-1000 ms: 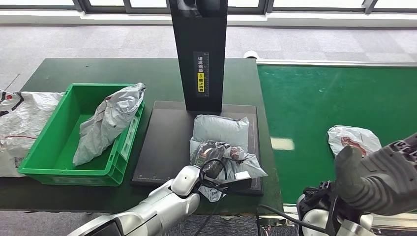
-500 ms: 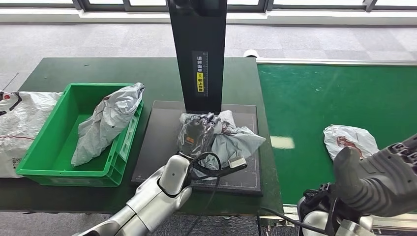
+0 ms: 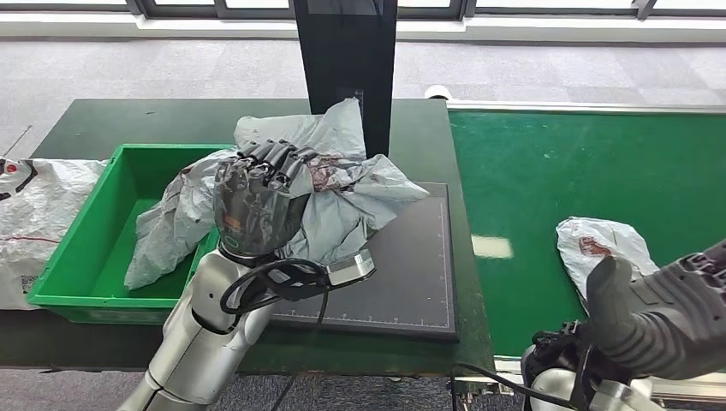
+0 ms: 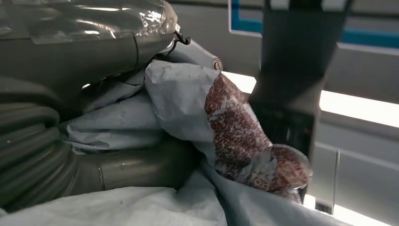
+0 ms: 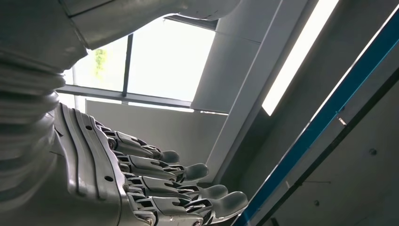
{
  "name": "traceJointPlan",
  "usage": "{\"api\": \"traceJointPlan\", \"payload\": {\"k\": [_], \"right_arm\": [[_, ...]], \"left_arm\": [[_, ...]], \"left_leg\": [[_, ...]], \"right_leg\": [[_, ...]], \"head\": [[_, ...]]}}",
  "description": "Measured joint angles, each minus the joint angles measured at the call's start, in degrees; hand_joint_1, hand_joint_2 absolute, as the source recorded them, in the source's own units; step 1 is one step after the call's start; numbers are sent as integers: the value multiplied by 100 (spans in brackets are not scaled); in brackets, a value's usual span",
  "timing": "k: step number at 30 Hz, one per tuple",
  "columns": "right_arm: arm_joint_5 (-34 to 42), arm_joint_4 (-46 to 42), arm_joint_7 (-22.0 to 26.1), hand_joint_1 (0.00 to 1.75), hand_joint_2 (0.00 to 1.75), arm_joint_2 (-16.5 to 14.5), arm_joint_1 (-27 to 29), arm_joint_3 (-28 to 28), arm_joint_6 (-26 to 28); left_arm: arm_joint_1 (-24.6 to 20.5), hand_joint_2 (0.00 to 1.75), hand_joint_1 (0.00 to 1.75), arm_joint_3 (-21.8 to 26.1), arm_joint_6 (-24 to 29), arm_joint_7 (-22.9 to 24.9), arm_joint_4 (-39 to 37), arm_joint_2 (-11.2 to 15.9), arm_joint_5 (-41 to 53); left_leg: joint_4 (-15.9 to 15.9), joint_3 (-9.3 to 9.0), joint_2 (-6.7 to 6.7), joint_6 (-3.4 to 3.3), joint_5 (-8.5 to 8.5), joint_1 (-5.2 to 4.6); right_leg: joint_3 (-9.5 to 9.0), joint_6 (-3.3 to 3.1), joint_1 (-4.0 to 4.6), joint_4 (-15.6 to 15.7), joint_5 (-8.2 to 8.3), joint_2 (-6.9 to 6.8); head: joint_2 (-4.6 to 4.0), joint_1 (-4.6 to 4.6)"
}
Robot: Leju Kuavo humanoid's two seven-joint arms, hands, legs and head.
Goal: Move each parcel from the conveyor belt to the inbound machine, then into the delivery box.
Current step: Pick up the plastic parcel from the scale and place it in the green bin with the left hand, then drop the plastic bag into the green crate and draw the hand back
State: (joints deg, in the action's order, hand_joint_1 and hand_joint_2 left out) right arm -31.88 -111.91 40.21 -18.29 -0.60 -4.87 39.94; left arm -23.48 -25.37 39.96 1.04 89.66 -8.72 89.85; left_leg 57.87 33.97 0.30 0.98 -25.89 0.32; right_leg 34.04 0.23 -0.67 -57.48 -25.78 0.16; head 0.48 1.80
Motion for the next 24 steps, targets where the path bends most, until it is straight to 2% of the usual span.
{"api": "traceJointPlan", "payload": {"k": [2, 5, 14, 16, 19, 24], "right_arm": [[-2, 0, 1, 0, 175, 0, 1, 7, -1], [-3, 0, 1, 0, 175, 0, 2, 14, -1], [-8, 1, 1, 0, 175, 0, 4, 21, -1], [-14, 5, 1, 0, 175, 0, 6, 22, -1], [45, 32, 1, 0, 175, 0, 13, 18, -1], [116, 155, 1, 0, 175, 0, 3, -59, -4]], "left_arm": [[169, 175, 175, 426, 0, -282, 324, -216, 0], [315, 175, 175, 820, -1, -359, 629, -405, 0], [508, 175, 175, 1234, -1, -405, 1018, -657, -19], [542, 175, 175, 1414, -1, -615, 1096, -739, -207], [538, 175, 175, 2009, -1, -1061, 1001, -878, -628], [352, 175, 175, 3515, -9, -1378, -52, -959, -664]], "left_leg": [[0, 1, 0, 0, -1, 0], [0, 1, -1, 0, -2, 0], [0, 1, -3, 3, 3, 1], [0, 2, -3, 3, 3, 1], [0, 1, -2, 2, 1, 1], [-1, -1, 7, 12, 7, 2]], "right_leg": [[1, 0, 0, 1, 0, 0], [1, 0, 1, 2, 0, -1], [0, 0, 3, -1, 1, -4], [0, 0, 2, -1, 1, -3], [1, 0, 2, 0, 0, -3], [6, -6, 10, -3, 3, 3]], "head": [[0, 1], [0, 1], [0, 2], [0, 0], [0, 1], [0, 1]]}}
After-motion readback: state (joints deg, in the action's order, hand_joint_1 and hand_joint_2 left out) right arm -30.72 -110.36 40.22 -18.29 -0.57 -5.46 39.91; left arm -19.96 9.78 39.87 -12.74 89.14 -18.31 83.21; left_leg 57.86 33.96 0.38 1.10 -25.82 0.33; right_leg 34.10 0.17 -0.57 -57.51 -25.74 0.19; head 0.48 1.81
